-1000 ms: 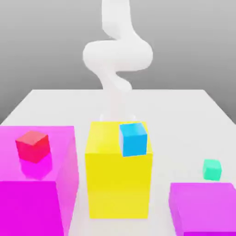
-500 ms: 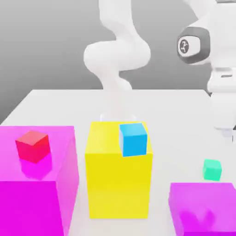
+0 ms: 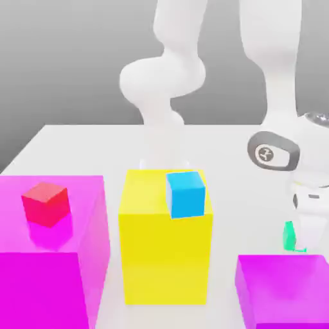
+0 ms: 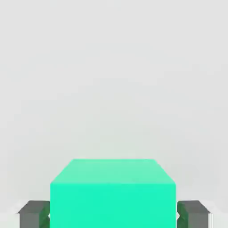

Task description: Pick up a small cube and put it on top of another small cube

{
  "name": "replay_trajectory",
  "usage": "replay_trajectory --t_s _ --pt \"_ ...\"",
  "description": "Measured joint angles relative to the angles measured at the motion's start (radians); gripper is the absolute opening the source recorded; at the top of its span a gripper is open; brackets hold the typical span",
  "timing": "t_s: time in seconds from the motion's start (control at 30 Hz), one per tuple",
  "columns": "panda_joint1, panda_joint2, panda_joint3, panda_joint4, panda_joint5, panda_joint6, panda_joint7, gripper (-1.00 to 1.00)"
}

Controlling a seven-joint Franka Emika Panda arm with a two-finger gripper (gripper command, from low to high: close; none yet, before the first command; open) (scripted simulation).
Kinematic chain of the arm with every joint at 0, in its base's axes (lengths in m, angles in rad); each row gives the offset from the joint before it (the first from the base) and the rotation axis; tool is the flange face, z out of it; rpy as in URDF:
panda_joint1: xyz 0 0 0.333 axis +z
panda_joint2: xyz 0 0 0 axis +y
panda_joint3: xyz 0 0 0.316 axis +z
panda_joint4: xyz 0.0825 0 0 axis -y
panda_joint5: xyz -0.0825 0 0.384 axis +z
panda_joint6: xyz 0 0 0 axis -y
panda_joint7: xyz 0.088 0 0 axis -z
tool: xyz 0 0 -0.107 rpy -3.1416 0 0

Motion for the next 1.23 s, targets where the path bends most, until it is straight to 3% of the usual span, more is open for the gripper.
replay_trajectory --t_s 0.13,0.3,0.53,0.9,1.03,1.07,1.23 --pt "-0.017 -0.024 0.019 -0.005 0.007 -0.019 -0.006 -1.0" --pt "-0.063 -0.194 0.094 -0.04 0.148 -0.152 -0.111 -1.0" --pt "-0.247 -0.395 0.015 0.056 0.25 -0.444 -0.132 -1.0" --pt "-0.486 -0.694 -0.174 0.235 0.236 -0.921 -0.026 -1.0" --pt "-0.522 -0.69 -0.198 0.186 0.229 -0.869 -0.01 -1.0" --pt "-0.524 -0.677 -0.199 0.162 0.23 -0.831 -0.01 1.0" --pt "-0.524 -0.677 -0.199 0.162 0.23 -0.831 -0.01 1.0"
